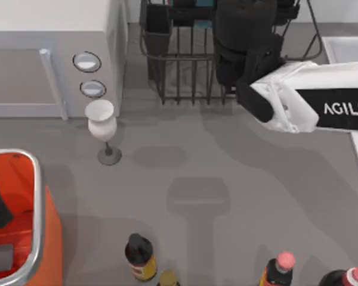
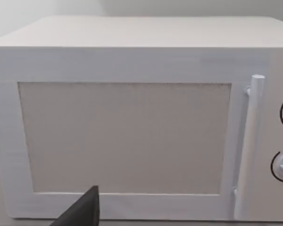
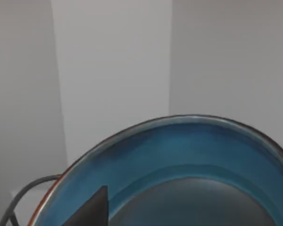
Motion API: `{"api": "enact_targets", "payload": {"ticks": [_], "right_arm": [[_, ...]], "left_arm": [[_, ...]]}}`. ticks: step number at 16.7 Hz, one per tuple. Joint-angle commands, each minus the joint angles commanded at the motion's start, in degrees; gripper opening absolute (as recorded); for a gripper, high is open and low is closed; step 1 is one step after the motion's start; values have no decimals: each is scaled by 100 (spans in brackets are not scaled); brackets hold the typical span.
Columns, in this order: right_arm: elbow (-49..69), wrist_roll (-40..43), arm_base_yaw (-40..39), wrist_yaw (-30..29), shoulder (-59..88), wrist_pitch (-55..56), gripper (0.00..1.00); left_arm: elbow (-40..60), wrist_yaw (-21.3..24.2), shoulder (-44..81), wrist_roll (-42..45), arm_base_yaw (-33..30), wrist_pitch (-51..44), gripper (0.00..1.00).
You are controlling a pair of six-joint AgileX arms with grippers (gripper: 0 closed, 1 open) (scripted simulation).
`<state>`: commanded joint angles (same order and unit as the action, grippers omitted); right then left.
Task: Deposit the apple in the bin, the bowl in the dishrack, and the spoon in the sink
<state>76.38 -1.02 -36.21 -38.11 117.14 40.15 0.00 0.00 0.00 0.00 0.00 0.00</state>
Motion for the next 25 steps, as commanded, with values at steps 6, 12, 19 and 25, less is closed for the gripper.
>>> {"api": "enact_targets", "payload": {"ticks": [6, 12, 19, 25], "right_arm": [[-118, -3, 40, 63, -136, -52, 100], [-1326, -1, 646, 684, -1893, -675, 100], [-4016, 103, 1855, 1925, -6318, -2168, 100], [-6366, 150, 2937, 3078, -9986, -3413, 100]], "left_arm": [[0, 0, 0, 0, 0, 0, 100], [0, 0, 0, 0, 0, 0, 100], [0, 0, 0, 0, 0, 0, 100], [0, 0, 0, 0, 0, 0, 100]]}}
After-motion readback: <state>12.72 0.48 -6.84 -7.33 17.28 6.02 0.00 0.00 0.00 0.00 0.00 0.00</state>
